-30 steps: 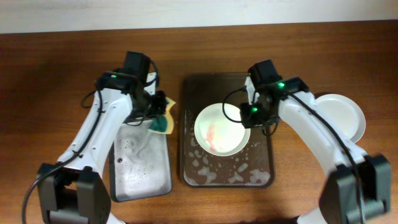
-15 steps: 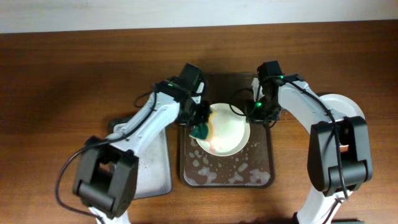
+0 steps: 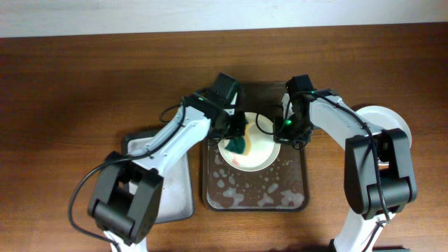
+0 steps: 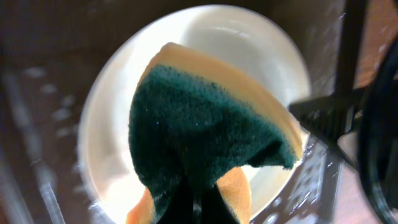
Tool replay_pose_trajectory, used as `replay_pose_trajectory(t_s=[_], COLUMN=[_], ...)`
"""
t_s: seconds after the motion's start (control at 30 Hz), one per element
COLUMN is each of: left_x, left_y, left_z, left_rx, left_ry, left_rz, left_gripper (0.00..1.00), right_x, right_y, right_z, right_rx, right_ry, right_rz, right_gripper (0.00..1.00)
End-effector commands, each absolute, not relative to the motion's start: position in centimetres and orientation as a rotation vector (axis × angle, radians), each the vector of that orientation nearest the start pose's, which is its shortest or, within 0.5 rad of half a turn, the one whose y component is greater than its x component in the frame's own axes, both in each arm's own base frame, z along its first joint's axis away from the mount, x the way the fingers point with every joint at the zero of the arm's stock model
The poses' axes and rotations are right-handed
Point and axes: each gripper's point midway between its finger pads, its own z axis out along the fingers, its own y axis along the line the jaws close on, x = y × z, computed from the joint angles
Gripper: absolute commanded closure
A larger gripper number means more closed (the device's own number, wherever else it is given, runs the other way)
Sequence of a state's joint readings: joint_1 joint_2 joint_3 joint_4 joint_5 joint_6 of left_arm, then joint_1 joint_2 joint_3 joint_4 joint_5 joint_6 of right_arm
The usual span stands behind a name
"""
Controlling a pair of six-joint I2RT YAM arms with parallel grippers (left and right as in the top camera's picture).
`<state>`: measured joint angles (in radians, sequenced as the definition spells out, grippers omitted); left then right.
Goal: Clean dirty plates on tray and stack at the side
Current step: 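Scrub the white plate with the sponge while the right gripper holds its rim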
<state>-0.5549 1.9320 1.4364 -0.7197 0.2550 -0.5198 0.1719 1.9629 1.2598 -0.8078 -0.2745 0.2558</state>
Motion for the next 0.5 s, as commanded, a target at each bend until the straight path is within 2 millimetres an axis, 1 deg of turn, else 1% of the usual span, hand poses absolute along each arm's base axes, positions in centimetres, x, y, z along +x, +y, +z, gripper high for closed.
replay_pose_trajectory(t_s=[0.0,0.03,0.1,0.13,0.17,0.2,0.23,0.27,0.3,0.33,0.37,0.4,0.43,0.47], left_x=[34.0,33.6,33.0,32.8,32.7,32.9,33.1,33.4,33.8,34.4,34.8,35.8,36.4,37.1], left_y=[-29.6,-30.5,-30.9,-30.6,-30.2,-29.3,-27.8,-26.1,-24.0,-21.3,-19.9,-17.1,-15.9,-15.2], left_z=[3.2,2.2,0.5,-0.8,-1.4,-2.0,-2.6,-2.9,-2.9,-2.4,-2.0,-0.3,0.7,1.7], left_rx=[0.012,0.034,-0.017,-0.027,-0.036,-0.031,0.005,0.007,-0.015,-0.043,-0.055,-0.079,-0.089,-0.093], left_ry=[3.001,3.018,3.066,3.091,3.104,3.109,3.104,3.099,3.090,3.071,3.055,3.009,2.980,2.950], left_rz=[-0.620,-0.649,-0.659,-0.632,-0.596,-0.523,-0.403,-0.274,-0.120,0.066,0.160,0.352,0.433,0.488], left_gripper=[1.00,1.00,1.00,1.00,1.00,1.00,1.00,1.00,1.00,1.00,1.00,1.00,1.00,1.00], right_x=[34.3,34.2,34.1,34.0,34.0,33.9,33.8,33.7,33.7,33.6,33.6,33.6,33.6,33.6], right_y=[10.2,10.2,10.2,10.1,10.1,10.1,10.1,10.1,10.1,10.0,10.0,10.0,10.0,10.0], right_z=[-0.6,-0.6,-0.6,-0.6,-0.6,-0.6,-0.6,-0.6,-0.6,-0.6,-0.6,-0.6,-0.6,-0.6], right_rx=[0.261,0.258,0.259,0.260,0.260,0.253,0.233,0.233,0.234,0.235,0.236,0.236,0.236,0.236], right_ry=[3.136,3.140,3.144,3.150,3.152,3.155,3.159,3.162,3.165,3.165,3.166,3.166,3.166,3.166], right_rz=[0.368,0.367,0.367,0.365,0.364,0.364,0.362,0.361,0.360,0.360,0.360,0.360,0.360,0.360], right_gripper=[0.96,0.96,0.96,0.96,0.96,0.96,0.96,0.96,0.96,0.96,0.96,0.96,0.96,0.96])
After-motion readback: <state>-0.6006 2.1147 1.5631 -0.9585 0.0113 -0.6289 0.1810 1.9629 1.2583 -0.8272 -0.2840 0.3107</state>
